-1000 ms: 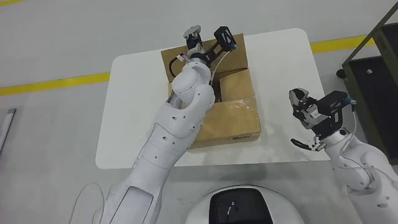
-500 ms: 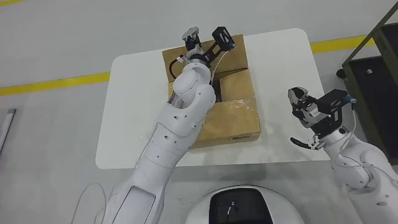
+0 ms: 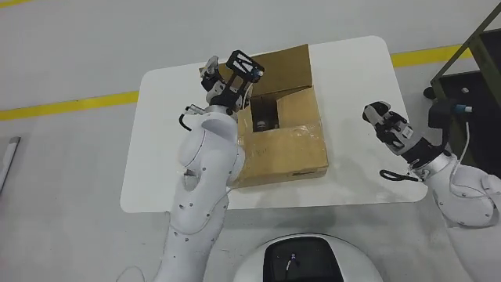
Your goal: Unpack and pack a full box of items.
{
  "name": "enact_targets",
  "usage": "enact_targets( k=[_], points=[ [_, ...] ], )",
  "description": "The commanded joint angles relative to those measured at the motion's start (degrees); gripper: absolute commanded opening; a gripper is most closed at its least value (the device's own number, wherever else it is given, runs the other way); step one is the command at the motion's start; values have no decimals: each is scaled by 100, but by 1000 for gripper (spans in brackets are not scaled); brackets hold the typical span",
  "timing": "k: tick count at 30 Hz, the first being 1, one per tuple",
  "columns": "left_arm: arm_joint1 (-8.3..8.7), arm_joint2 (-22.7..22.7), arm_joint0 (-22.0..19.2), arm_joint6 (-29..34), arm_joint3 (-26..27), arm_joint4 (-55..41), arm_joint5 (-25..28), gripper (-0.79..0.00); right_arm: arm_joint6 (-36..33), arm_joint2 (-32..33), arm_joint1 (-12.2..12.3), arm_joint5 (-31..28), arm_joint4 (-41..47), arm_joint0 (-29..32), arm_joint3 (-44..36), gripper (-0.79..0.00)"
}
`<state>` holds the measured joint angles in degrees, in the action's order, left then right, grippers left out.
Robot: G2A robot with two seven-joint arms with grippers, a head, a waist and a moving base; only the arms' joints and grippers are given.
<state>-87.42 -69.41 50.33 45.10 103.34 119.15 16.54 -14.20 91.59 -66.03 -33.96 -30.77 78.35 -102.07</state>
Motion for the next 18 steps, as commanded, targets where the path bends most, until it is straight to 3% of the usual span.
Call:
enact_targets(
  k=[1,5,9,13,18],
  points=[
    [32,-149,349,62,409,31,51,0,-305,-69,18,-225,222,-97,37,-785],
    [62,-413,886,103,997,2,-229,0,-825,-224,59,-687,441,-295,113,-785],
    [70,-610,1271,65,1287,-14,-666,0,-995,-269,77,-776,383,-359,148,-785],
    [54,-641,1462,-11,1421,-251,-965,0,-995,-269,77,-776,383,-359,148,-785],
    [54,-641,1462,-11,1421,-251,-965,0,-981,-285,76,-731,399,-342,142,-785]
  ],
)
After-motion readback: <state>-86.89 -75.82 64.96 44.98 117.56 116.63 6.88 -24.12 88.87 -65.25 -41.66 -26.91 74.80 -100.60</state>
